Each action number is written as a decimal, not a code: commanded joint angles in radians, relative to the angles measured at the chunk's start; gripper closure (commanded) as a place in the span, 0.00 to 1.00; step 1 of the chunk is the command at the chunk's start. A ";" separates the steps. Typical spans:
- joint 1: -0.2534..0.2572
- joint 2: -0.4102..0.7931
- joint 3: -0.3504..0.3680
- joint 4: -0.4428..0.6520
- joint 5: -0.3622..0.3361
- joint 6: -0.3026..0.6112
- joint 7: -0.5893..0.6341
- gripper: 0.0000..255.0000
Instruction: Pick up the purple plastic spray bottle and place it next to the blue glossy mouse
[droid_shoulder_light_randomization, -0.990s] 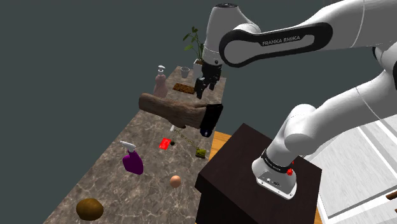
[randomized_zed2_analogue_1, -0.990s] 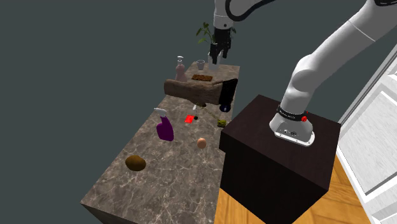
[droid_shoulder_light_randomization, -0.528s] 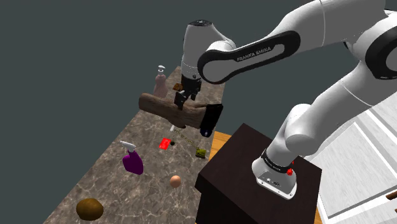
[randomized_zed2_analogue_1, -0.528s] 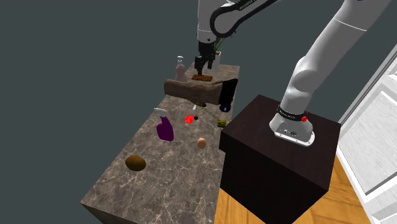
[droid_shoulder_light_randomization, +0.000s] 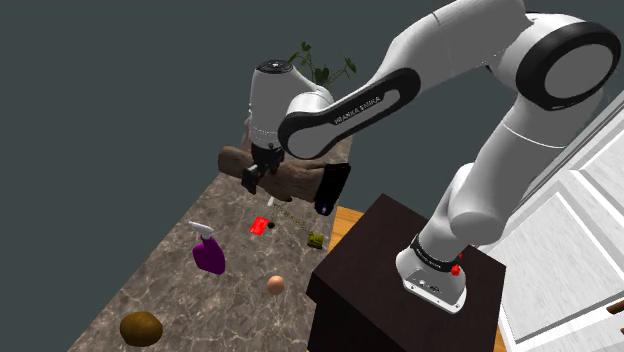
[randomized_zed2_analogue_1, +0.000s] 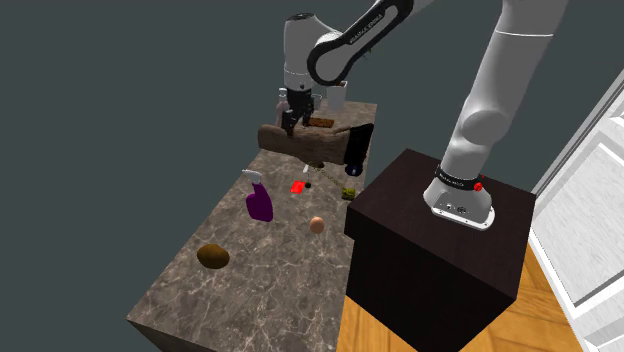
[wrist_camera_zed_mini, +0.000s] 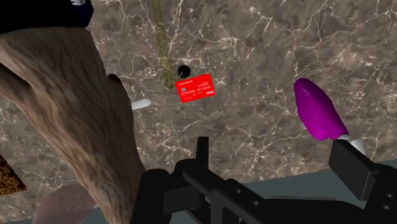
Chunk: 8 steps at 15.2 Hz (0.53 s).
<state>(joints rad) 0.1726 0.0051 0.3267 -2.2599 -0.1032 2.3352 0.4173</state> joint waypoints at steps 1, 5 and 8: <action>0.012 0.075 0.011 0.047 -0.038 0.027 0.031 0.00; 0.054 0.217 0.021 0.150 -0.118 0.064 0.095 0.00; 0.095 0.322 0.017 0.238 -0.174 0.079 0.135 0.00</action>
<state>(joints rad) 0.2540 0.2943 0.3440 -2.0490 -0.2587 2.4077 0.5383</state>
